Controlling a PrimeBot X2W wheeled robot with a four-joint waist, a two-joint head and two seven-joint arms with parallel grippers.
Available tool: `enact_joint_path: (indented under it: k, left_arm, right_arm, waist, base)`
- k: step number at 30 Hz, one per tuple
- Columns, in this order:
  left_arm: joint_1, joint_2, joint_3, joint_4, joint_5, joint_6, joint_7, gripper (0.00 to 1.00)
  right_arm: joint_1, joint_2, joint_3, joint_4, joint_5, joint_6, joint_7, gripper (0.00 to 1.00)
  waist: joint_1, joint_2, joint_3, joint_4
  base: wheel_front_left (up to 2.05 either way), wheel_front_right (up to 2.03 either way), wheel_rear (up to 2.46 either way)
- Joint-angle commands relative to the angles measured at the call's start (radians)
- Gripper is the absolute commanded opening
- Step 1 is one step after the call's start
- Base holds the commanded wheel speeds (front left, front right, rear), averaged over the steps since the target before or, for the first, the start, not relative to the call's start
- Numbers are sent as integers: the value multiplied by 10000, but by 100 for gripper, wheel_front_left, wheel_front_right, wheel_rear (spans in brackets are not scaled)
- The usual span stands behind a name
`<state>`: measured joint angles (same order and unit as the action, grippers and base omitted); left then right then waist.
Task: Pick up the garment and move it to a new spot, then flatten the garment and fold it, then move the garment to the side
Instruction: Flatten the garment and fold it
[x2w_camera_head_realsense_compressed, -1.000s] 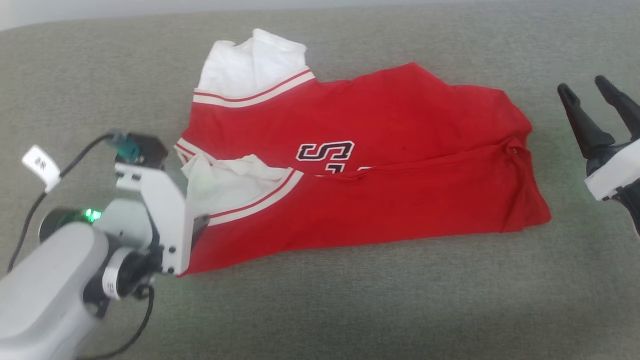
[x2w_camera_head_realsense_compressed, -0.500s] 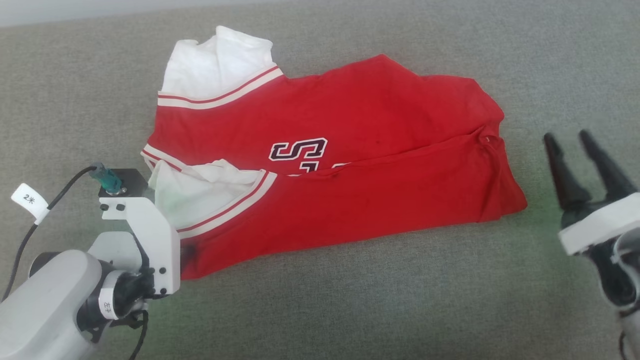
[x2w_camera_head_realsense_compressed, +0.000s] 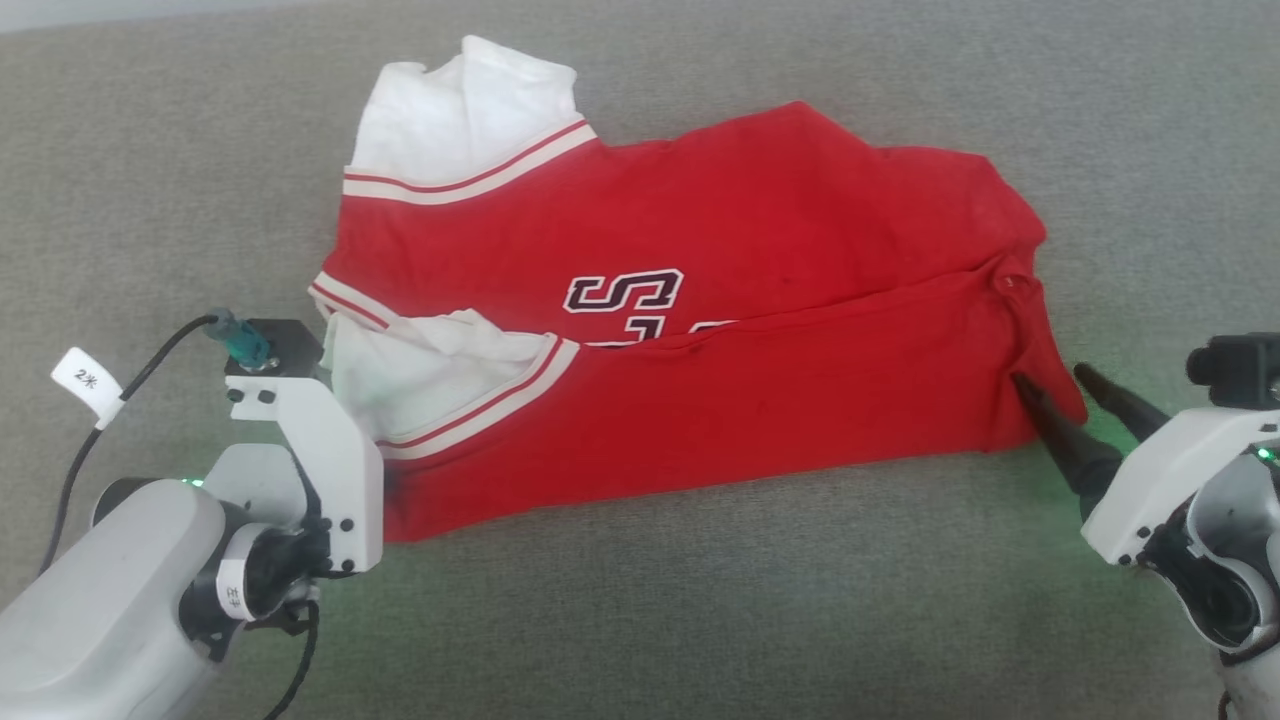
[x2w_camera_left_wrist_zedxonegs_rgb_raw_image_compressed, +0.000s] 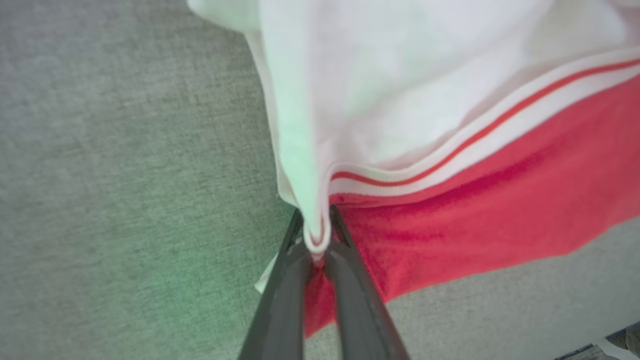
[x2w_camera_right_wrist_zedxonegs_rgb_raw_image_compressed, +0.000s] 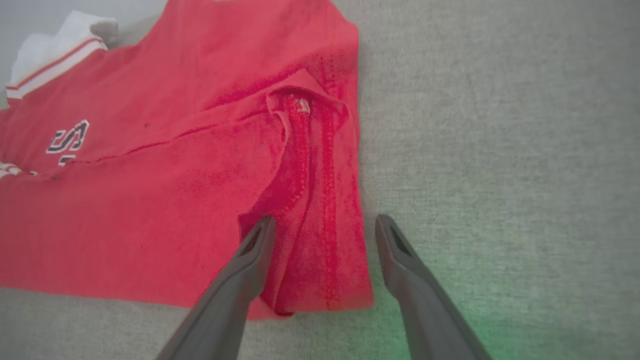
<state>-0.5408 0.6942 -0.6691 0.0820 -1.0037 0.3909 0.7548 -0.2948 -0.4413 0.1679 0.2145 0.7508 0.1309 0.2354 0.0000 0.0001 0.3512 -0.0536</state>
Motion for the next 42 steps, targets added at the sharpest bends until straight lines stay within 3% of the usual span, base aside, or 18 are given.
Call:
enact_joint_path:
  k: [1,11,12,13,14,20,26,36,42]
  left_arm:
    - [50,-226,-212,265,-6,-71,-80,0]
    - [-162,-686,-408,552,70,-499,-330,0]
    - [-164,-717,-418,608,70,-546,-361,0]
    - [-176,-749,-431,670,72,-567,-389,0]
    - [-182,-779,-432,739,69,-606,-409,0]
    - [-218,-798,-362,911,-56,-775,-489,0]
    - [-209,-436,-175,599,-165,-642,-309,0]
    - [451,482,31,-1226,-187,286,99,0]
    - [1364,881,22,-2337,-245,927,126,0]
  right_arm:
    - [-35,40,-11,38,-43,-4,378,100]
    - [-300,74,263,1010,-623,-9,3776,100]
    - [-351,115,246,1070,-662,-12,4007,91]
    - [-428,107,262,1091,-764,-10,4235,13]
    - [-468,55,349,1095,-833,-10,4507,0]
    - [-610,-115,26,669,-687,-12,5187,0]
    - [-587,-417,-475,-111,-595,-12,5635,0]
    - [555,-685,-1405,-1814,-413,-12,6743,0]
    - [1689,-387,-2204,-2831,-431,-12,7280,0]
  waist:
    - [0,-1,7,88]
    - [0,-1,25,491]
    - [0,-1,21,515]
    - [0,-1,15,540]
    - [0,-1,7,565]
    - [0,-1,-144,681]
    - [0,-1,-332,717]
    - [0,-1,-530,767]
    - [0,-1,-453,811]
  base:
    - [0,0,0]
    - [0,0,0]
    - [0,0,0]
    - [0,0,0]
    - [0,0,0]
    - [0,0,0]
    - [0,0,0]
    - [0,0,0]
    - [0,0,0]
